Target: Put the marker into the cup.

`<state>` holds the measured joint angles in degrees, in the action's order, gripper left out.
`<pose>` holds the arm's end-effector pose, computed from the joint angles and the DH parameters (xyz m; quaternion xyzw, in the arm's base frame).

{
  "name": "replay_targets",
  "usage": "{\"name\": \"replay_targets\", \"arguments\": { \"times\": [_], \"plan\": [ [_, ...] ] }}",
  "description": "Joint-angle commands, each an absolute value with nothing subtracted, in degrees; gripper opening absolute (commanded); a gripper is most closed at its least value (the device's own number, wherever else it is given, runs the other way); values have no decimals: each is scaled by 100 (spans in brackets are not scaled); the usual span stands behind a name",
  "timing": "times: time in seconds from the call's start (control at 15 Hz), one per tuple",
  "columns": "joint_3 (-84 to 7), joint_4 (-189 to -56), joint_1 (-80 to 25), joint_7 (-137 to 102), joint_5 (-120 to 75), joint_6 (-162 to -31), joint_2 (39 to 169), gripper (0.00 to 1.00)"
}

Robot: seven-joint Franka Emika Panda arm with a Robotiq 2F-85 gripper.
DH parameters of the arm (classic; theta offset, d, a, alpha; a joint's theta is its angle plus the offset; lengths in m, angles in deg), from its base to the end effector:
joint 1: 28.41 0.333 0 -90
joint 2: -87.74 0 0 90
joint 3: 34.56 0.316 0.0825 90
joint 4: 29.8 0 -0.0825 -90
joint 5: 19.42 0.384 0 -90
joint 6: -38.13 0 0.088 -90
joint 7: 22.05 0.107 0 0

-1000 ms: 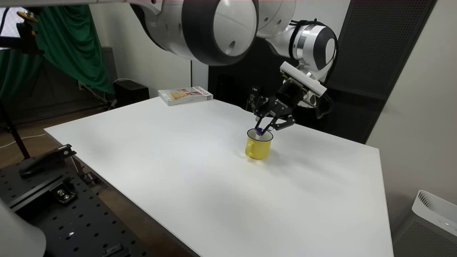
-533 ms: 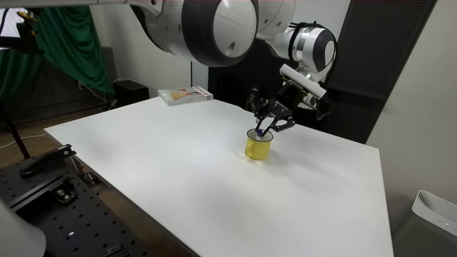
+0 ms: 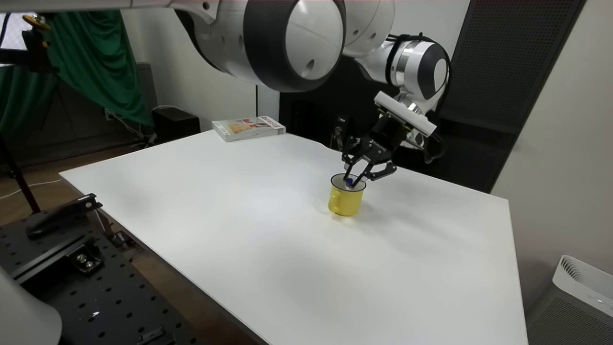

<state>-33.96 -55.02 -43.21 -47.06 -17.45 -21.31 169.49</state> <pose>0.6753 -0.1703 0.1265 -0.9109 -0.0862 0.3715 0.1574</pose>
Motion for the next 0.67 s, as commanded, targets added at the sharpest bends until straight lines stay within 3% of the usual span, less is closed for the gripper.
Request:
{"name": "replay_targets", "arguments": {
  "times": [0.0,0.13,0.27,0.33,0.47,0.53,0.6],
  "plan": [
    [-3461,-5613,-4310,-4645,-1816,-2263,16927,49],
    [-3453,-4932,-4303,-4635,-1865,-2009,17325,54],
    [-3465,-4904,-4292,-4644,-1918,-1993,17358,68],
    [-3501,-5611,-4287,-4671,-1914,-2307,16983,76],
    [-3480,-4891,-4280,-4655,-1960,-2031,17382,88],
    [-3527,-5571,-4264,-4696,-1972,-2396,17010,96],
    [-3516,-4797,-4242,-4731,-2051,-2282,17410,99]
  ]
}}
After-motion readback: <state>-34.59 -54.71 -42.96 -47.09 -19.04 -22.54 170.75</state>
